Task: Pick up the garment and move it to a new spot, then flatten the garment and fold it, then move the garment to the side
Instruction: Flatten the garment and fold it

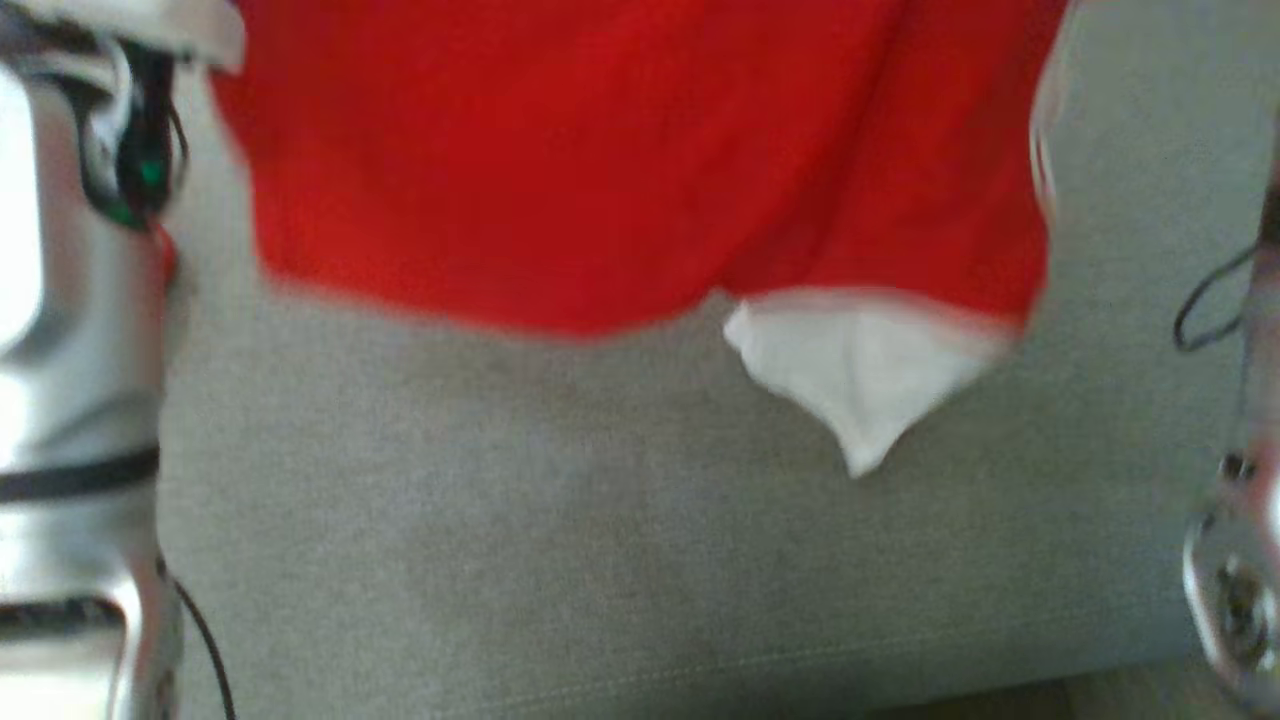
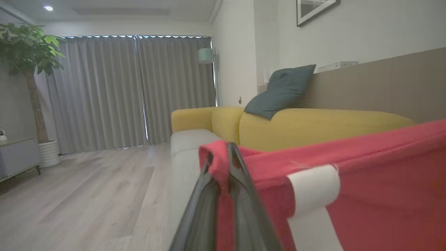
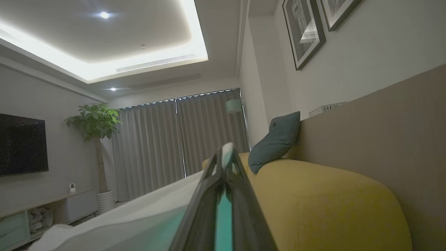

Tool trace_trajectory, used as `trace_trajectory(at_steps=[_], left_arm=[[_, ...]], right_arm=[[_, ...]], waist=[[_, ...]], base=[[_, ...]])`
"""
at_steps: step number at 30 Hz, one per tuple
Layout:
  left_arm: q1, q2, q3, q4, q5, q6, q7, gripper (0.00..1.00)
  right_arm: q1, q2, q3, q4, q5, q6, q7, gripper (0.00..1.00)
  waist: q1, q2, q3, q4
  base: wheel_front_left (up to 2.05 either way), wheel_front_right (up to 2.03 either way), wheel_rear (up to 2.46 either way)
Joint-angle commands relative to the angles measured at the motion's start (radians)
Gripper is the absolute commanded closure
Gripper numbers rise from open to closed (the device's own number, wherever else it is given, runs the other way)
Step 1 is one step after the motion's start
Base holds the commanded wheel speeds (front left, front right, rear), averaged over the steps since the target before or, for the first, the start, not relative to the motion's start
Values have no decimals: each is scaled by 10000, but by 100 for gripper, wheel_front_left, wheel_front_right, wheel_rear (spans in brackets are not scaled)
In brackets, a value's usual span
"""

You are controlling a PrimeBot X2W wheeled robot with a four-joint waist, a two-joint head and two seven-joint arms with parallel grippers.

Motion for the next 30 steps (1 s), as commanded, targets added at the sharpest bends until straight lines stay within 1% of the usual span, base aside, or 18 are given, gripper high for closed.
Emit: trace_trajectory(at_steps=[1,5,8,10,13,17,23,27,29,30], left_arm=[[-1258,425,315,7,227,221,-348,100],[-2895,442,279,863,678,595,-1497,100],[-3817,260,387,1201,665,772,-1802,100],[-4060,176,551,1541,542,856,-1855,100],[-3662,82,608,2094,443,812,-1878,100],[-2302,-119,1002,2564,114,899,-1882,100],[781,-918,1396,2611,-194,852,-1884,100],[2724,-1309,1689,2564,-377,812,-1885,100],[3554,-1447,1778,2495,-446,828,-1885,100],[4281,-1528,1801,2409,-493,833,-1885,100]], right_arm=[[-1172,43,-20,27,-355,65,-441,100],[-3010,22,-434,1147,-1266,65,-1893,100],[-4047,-8,-858,1803,-1732,65,-2373,100],[-4352,-17,-1155,2197,-1883,65,-2481,100],[-4077,17,-1247,2737,-2047,65,-2544,100],[-2858,71,-1010,3302,-1892,65,-2566,100],[-36,99,-234,3433,-1040,65,-2572,100],[1938,147,392,3220,-269,65,-2442,100],[2864,137,689,2971,112,65,-2222,100],[3739,89,1004,2650,411,65,-1935,100]], waist=[[0,0,1057,56],[0,0,1702,-1],[0,0,1946,22],[0,0,2037,24],[0,0,2106,-42],[0,0,2192,-133],[0,0,1957,-174],[0,0,1538,-267],[0,0,1296,-304],[0,0,1019,-343]], base=[[0,0,0],[0,0,0],[0,0,0],[0,0,0],[0,0,0],[0,0,0],[0,0,0],[0,0,0],[0,0,0],[0,0,0]])
